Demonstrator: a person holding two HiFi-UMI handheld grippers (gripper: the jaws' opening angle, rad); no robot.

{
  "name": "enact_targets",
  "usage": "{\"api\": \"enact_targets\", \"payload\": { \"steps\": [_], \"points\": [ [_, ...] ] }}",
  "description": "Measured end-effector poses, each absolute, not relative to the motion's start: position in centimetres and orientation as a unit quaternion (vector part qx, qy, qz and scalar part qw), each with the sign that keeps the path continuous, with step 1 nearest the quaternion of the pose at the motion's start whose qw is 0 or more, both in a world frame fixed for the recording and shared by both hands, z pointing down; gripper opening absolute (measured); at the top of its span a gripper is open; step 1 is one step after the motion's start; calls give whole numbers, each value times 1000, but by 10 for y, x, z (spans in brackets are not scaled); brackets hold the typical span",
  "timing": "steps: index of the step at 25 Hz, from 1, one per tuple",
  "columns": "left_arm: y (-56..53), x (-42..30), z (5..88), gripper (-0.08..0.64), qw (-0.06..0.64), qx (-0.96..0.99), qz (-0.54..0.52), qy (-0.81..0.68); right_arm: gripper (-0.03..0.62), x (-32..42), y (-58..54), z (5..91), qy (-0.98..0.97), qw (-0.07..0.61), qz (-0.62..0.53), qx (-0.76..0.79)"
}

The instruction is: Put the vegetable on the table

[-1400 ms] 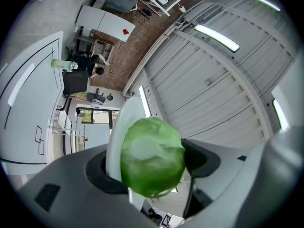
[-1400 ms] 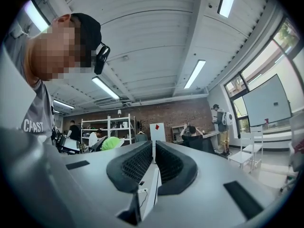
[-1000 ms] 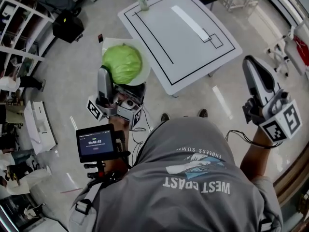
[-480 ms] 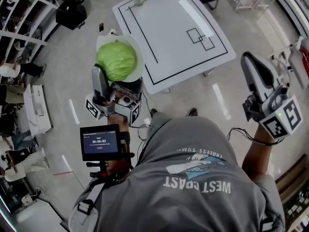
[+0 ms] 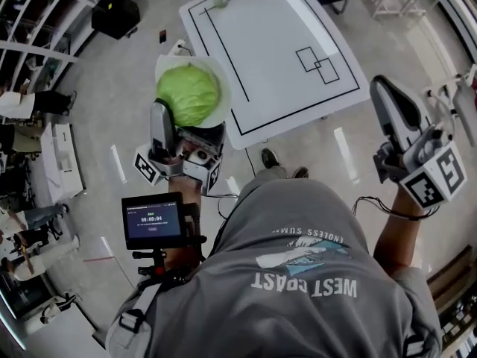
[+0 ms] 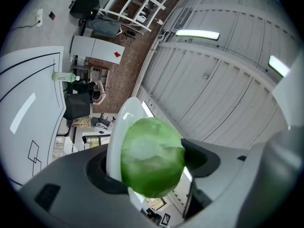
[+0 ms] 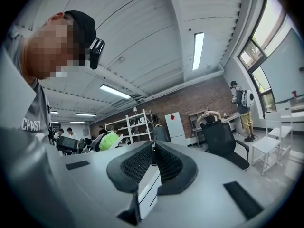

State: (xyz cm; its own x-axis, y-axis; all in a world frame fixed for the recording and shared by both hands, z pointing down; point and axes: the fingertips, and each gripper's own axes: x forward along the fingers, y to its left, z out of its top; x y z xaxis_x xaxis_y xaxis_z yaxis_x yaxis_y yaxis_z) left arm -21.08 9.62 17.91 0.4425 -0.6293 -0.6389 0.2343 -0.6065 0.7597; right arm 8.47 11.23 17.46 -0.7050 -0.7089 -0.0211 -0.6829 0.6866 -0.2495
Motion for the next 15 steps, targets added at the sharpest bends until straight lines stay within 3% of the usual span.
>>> {"api": "enact_targets", "payload": {
  "steps": [15],
  "points": [
    [-8,-230,185,347,447,734,-501,-100,9,39,18,160,915,30,-99,-389]
  ]
}}
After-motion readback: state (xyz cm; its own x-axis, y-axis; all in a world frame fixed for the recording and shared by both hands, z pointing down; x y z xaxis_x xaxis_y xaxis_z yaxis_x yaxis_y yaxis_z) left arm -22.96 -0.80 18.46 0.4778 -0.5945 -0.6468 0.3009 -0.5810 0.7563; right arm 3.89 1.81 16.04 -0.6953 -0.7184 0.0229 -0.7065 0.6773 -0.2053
